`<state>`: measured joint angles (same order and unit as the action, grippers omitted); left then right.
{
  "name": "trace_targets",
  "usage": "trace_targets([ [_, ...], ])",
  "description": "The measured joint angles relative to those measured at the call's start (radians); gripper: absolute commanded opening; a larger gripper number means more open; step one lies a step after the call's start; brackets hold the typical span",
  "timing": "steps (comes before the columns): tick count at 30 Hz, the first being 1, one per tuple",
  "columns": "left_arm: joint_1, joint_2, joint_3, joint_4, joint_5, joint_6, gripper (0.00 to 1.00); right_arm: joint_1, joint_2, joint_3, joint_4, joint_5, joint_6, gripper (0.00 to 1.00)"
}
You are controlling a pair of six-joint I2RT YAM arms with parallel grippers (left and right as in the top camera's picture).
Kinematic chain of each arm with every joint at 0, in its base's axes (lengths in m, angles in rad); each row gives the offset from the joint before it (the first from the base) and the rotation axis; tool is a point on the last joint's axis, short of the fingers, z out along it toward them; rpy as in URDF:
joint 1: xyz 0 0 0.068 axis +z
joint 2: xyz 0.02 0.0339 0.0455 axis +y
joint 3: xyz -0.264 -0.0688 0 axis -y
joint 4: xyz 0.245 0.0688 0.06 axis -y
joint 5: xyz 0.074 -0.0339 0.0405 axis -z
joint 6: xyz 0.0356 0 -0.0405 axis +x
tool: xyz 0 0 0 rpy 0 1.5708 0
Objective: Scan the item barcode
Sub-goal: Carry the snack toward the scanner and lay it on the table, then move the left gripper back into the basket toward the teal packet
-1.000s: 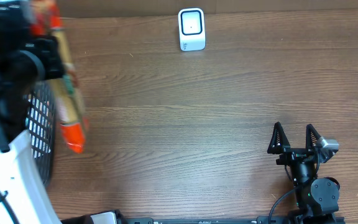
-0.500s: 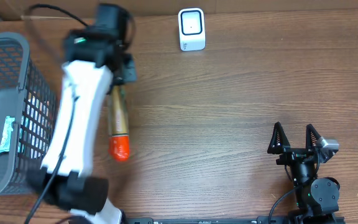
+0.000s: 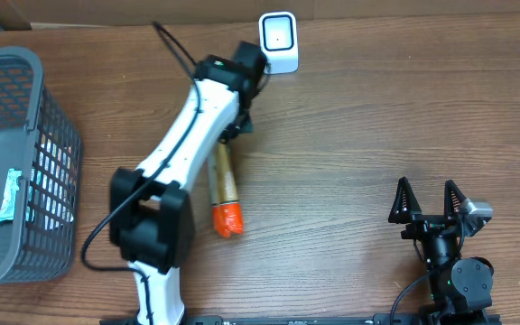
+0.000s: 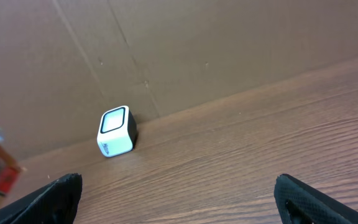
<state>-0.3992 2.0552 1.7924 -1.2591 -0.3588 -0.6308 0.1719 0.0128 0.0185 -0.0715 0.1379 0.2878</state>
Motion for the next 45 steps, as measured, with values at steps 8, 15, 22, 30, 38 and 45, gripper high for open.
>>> trace_targets([
  [8, -0.062, 0.115, -0.002, 0.023, 0.000, -0.022, 0.04, 0.000, 0.000, 0.000, 0.000, 0.000, 0.000, 1.00],
  [15, -0.093, 0.122, 0.001, 0.087, 0.003, -0.013, 0.99, 0.000, 0.000, 0.000, 0.000, 0.000, 0.000, 1.00],
  [22, -0.088, 0.122, 0.183, -0.049, 0.003, 0.055, 1.00, 0.000, 0.000, 0.000, 0.000, 0.000, 0.000, 1.00],
  [30, 0.035, 0.086, 0.677, -0.283, 0.006, 0.136, 1.00, 0.000, 0.000, 0.000, 0.000, 0.000, 0.000, 1.00],
  [38, 0.404, -0.152, 0.939, -0.415, 0.014, 0.169, 1.00, 0.000, 0.000, 0.000, 0.000, 0.000, 0.000, 1.00],
  [45, 0.840, -0.260, 0.954, -0.425, 0.118, 0.224, 1.00, 0.000, 0.000, 0.000, 0.000, 0.000, 0.000, 1.00],
])
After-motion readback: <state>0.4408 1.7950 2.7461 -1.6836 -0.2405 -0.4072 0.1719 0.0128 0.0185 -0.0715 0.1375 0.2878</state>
